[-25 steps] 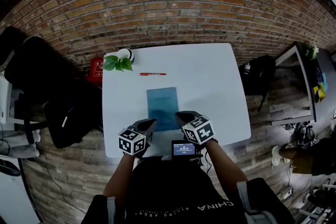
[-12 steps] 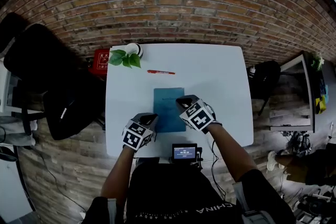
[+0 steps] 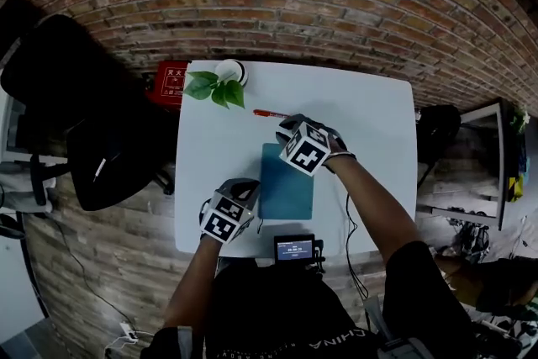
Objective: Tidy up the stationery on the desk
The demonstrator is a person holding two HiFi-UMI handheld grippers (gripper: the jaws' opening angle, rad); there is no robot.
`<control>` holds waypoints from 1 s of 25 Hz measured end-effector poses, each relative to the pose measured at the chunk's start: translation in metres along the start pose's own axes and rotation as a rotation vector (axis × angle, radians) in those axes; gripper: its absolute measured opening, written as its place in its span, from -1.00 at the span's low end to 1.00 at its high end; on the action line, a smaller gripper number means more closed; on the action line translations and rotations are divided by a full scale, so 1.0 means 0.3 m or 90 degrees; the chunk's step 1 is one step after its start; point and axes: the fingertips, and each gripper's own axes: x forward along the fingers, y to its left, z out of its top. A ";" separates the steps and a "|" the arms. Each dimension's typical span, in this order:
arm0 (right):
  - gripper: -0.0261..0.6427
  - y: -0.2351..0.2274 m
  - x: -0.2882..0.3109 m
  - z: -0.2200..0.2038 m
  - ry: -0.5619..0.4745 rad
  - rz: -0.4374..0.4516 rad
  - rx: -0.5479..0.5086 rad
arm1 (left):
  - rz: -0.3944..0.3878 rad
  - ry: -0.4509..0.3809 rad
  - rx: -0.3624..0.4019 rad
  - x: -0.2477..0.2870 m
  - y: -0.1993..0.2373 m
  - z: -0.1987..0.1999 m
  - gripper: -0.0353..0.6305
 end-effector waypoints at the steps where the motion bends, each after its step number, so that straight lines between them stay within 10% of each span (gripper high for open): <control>1: -0.68 -0.014 0.025 0.007 0.009 0.002 -0.016 | 0.000 0.002 -0.006 -0.001 0.003 -0.008 -0.86; 12: -0.68 -0.123 0.172 -0.010 0.082 0.016 -0.077 | 0.000 0.027 -0.053 -0.028 0.041 -0.117 -0.86; 25: -0.77 -0.108 0.138 -0.037 0.080 0.028 0.010 | -0.021 0.017 -0.049 -0.026 0.022 -0.097 -0.86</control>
